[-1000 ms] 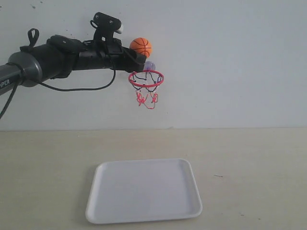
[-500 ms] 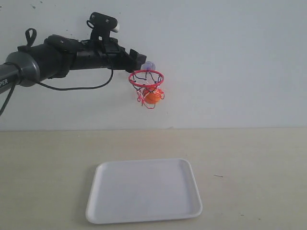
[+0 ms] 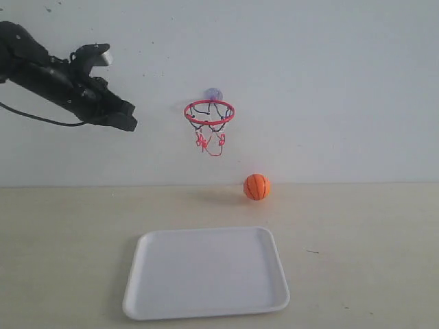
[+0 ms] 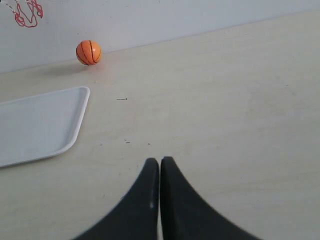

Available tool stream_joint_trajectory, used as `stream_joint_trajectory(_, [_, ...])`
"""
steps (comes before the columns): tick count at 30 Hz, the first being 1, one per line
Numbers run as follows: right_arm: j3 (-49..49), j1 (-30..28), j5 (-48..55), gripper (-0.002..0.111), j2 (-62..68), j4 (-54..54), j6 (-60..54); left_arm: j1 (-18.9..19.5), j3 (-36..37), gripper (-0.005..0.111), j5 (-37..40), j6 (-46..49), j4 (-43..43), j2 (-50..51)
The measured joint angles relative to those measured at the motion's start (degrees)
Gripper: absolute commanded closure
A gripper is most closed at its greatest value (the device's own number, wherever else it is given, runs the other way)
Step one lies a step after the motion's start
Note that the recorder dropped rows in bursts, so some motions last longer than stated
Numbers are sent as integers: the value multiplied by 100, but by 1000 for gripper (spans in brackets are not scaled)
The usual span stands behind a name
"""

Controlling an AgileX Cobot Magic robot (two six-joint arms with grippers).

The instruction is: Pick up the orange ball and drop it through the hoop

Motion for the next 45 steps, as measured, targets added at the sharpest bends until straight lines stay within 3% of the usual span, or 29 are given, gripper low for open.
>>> stream_joint_trajectory(3, [0,0,0,108,0,0,0,115,312,103,454,-100,-282,-233])
stream_joint_trajectory(9, [0,0,0,108,0,0,0,168,1422,103,563,-167,-321,-1149])
stream_joint_trajectory(17, [0,0,0,108,0,0,0,168,4356,103,-211,168,-663,-2894])
stream_joint_trajectory(24, [0,0,0,108,0,0,0,168,7102,103,-1045,1011,-2467,-4787])
stream_joint_trajectory(29, [0,0,0,108,0,0,0,168,8748,103,-1042,2016,-3985,-6285])
stream_joint_trajectory(32, [0,0,0,108,0,0,0,168,9579,103,-1040,2377,-4467,-7124])
stream_joint_trajectory(38, [0,0,0,108,0,0,0,168,10642,103,-934,2509,-4783,-8640])
stream_joint_trajectory(45, [0,0,0,108,0,0,0,168,10939,103,-413,2509,-4819,-9770])
